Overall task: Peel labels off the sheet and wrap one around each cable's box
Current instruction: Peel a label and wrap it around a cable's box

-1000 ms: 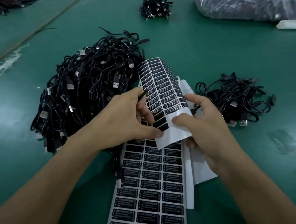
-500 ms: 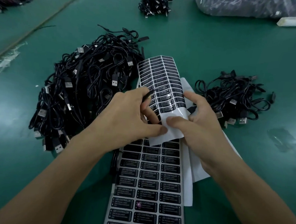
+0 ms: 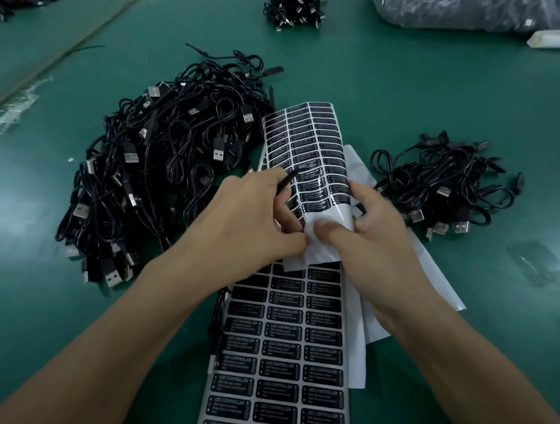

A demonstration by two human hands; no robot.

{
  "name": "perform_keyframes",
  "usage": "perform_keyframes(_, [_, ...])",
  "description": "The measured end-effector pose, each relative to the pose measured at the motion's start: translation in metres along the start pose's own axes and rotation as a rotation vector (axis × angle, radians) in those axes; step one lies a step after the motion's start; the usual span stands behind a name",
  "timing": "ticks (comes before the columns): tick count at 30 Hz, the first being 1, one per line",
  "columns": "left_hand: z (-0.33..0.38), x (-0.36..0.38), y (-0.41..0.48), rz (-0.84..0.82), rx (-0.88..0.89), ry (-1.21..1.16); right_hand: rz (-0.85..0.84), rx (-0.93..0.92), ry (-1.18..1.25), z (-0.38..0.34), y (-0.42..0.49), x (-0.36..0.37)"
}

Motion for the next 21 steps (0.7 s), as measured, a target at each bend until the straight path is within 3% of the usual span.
perform_keyframes(12, [-0.001,-0.007,0.004,0.076,-0.005,-0.016,0.116,0.031,0.023,0.0,-0.004,-0.003])
perform_keyframes(19, [-0.029,-0.035,0.011,0.165,-0.18,-0.314,0.132,-0.102,-0.526,-0.013,-0.013,-0.001])
perform_keyframes(21, [-0.03,-0.034,0.012,0.172,-0.189,-0.365,0.121,-0.095,-0.56,-0.013,-0.012,0.0])
Point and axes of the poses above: each hand's wrist, its own y-axis towards the middle knuckle, its own x-axis out of the palm, z = x × y, the point moved 6 cm from there along y, towards the middle knuckle
